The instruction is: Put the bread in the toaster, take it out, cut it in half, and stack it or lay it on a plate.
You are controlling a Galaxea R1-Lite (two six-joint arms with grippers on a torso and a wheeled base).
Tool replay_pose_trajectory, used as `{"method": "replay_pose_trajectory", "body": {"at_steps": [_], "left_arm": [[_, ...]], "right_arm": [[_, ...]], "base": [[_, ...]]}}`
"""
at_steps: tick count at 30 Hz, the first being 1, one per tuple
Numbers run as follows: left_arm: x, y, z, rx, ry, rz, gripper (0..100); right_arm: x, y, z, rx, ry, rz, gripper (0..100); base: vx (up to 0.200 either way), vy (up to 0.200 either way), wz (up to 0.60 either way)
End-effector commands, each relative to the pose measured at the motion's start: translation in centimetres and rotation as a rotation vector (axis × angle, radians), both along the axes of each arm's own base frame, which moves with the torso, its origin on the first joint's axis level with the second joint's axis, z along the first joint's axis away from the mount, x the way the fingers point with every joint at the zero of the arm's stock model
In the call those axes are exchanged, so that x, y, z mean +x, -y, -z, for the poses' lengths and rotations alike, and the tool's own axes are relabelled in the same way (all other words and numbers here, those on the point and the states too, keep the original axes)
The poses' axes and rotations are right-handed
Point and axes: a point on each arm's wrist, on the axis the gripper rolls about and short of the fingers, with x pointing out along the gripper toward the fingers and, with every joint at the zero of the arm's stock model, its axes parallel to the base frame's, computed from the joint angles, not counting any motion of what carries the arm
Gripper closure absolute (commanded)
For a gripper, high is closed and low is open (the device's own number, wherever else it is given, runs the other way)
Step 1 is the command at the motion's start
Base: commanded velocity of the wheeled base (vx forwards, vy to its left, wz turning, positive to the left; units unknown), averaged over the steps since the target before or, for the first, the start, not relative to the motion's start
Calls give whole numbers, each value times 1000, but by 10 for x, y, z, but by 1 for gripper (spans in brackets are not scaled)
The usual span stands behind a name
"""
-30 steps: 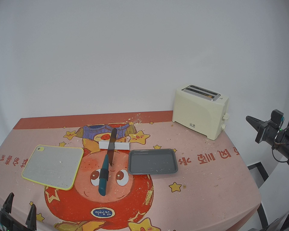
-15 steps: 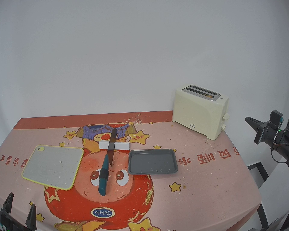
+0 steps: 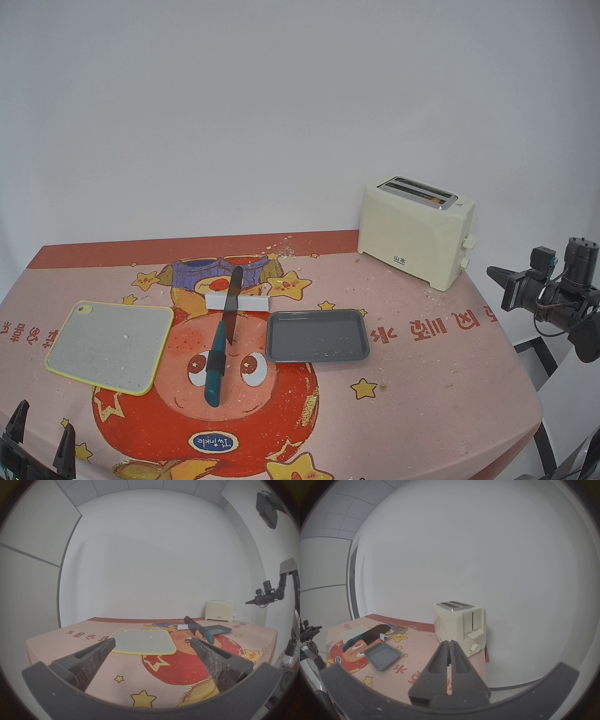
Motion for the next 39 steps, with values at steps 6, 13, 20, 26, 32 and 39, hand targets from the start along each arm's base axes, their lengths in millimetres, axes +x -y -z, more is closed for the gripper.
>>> {"method": "replay_pose_trajectory", "body": {"at_steps": [6,13,20,26,32,39], "left_arm": [[0,0,5,0,-1,0,0],[0,0,5,0,-1,0,0],[0,0,5,0,-1,0,0],[0,0,5,0,-1,0,0],[0,0,5,0,-1,0,0],[0,0,5,0,-1,0,0]], "right_arm": [[39,10,45,-1,-75,45,100],[51,12,39,3,-46,54,100],[62,5,43,0,-76,33,100],[63,1,47,-7,-78,25,100],[68,-2,43,-18,-59,45,100],[73,-2,48,-11,-61,46,100]], "base": [[0,0,0],[0,0,0],[0,0,0],[0,0,0],[0,0,0],[0,0,0]]}}
